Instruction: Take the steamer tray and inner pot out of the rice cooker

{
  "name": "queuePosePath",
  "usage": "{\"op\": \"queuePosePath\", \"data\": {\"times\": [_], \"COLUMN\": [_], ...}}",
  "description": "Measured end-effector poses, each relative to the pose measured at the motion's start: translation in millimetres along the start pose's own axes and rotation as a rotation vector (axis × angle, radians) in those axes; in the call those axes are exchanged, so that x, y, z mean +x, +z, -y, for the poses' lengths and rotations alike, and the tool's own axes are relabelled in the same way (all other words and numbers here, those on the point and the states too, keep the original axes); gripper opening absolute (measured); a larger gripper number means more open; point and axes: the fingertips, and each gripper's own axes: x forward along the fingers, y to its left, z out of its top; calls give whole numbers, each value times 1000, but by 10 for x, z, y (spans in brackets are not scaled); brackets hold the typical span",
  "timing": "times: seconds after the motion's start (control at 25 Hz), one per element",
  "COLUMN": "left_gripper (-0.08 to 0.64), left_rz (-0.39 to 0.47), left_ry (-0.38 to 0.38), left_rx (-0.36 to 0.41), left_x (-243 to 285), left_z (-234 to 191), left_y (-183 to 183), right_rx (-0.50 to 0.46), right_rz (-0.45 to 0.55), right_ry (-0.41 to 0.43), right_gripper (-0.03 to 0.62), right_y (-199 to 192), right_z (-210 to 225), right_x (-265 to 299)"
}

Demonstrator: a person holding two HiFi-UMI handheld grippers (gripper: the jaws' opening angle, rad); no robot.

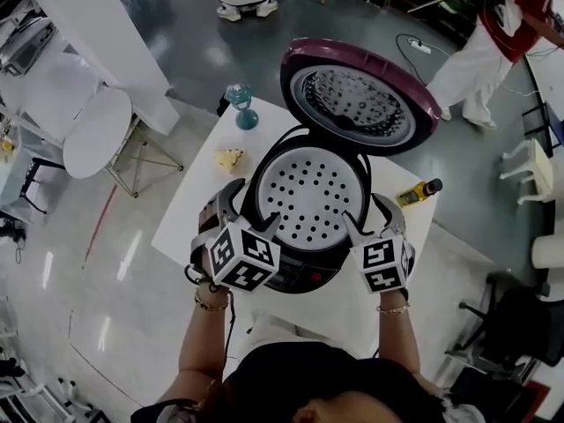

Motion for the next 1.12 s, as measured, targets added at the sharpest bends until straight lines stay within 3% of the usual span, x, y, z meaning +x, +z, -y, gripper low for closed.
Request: {"op": "queuePosePath", "data": {"times": [0.24,0.48,0.6,1.0,1.12], "left_gripper": [371,370,367,324,311], "left_rz": [-57,-251,-304,-308,-299], "left_ry": [-49,-60,-122,-133,-141], "left_rx": [7,35,12,-85,-90], "left_x": [338,622,687,712,716], "left_z": [-59,-141,-94,-180,-192], "left_y": [70,-160,-194,-167,-147], "right_rx": [-112,-133,-134,-79,-27], "right_rz": [-110,-196,-206,-154,-98], "right_ry": [-27,-12,-11,-1,32], "right_gripper": [267,267,267,214,132], "right_y": [1,-21,-21,45,121], "right_z": [117,158,178,231,230], "right_x": [291,478,518,471,434]}}
